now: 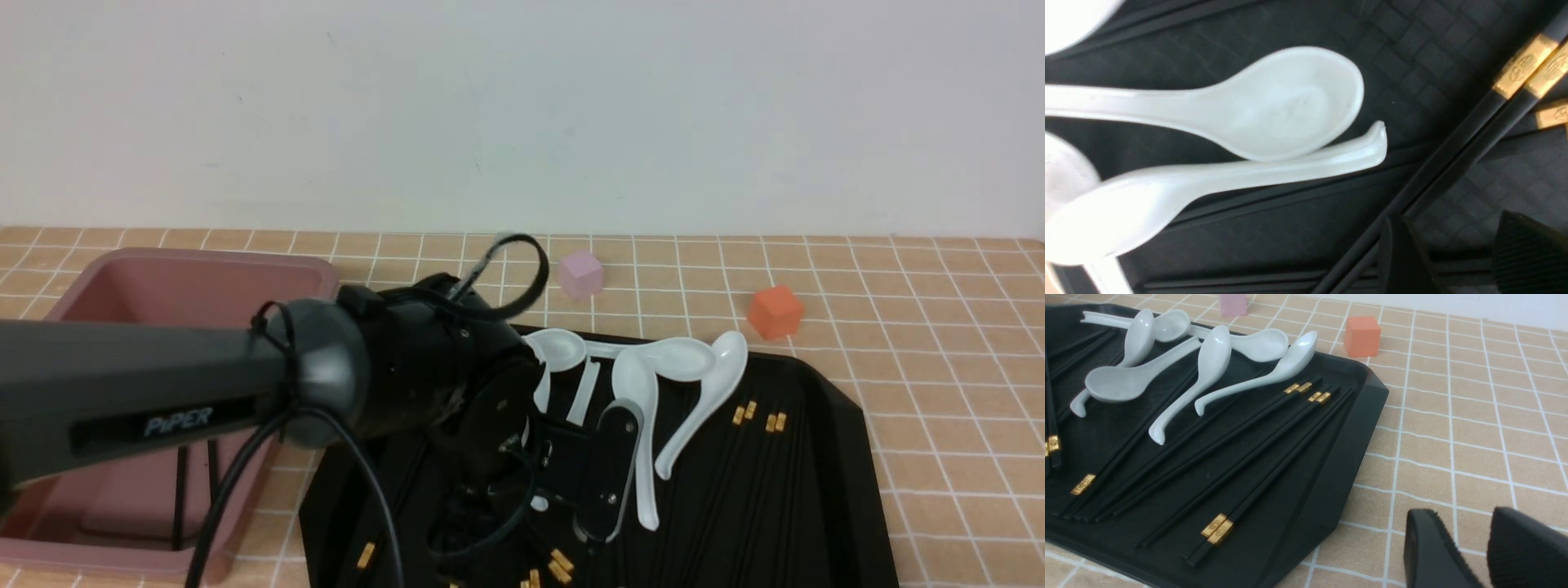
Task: On brown tablecloth take chopsticks from black tray and put them in box.
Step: 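Reach over to the black tray and grasp a pair of chopsticks with the left gripper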
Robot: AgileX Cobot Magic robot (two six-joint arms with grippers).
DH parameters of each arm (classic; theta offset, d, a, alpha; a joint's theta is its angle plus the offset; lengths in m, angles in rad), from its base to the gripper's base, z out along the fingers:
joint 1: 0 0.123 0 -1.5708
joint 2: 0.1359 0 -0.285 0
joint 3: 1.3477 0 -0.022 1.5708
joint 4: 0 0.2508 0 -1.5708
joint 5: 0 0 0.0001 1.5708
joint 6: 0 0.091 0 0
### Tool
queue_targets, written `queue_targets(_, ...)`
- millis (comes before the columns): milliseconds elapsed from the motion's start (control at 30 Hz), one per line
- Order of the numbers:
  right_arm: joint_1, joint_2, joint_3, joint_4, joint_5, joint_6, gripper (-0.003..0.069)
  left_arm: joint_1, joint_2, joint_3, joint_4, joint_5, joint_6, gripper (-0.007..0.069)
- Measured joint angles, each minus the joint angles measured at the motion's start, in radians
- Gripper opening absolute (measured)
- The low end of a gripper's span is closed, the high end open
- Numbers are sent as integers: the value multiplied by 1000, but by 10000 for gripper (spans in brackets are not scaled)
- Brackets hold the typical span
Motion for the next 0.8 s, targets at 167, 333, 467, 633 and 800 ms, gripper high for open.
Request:
queue_targets(167,0,0,0,0,0,0,240,0,15,0,14,-5,0,323)
queue_targets(333,0,0,0,0,0,0,240,0,39,0,15,-26,0,323)
queue_targets(467,0,0,0,0,0,0,240,0,48,-1,15,-28,0,323)
queue_targets(633,0,0,0,0,0,0,240,3,48,-1,15,-32,0,323)
queue_targets(800,0,0,0,0,0,0,240,14,55,-1,19,-39,0,323)
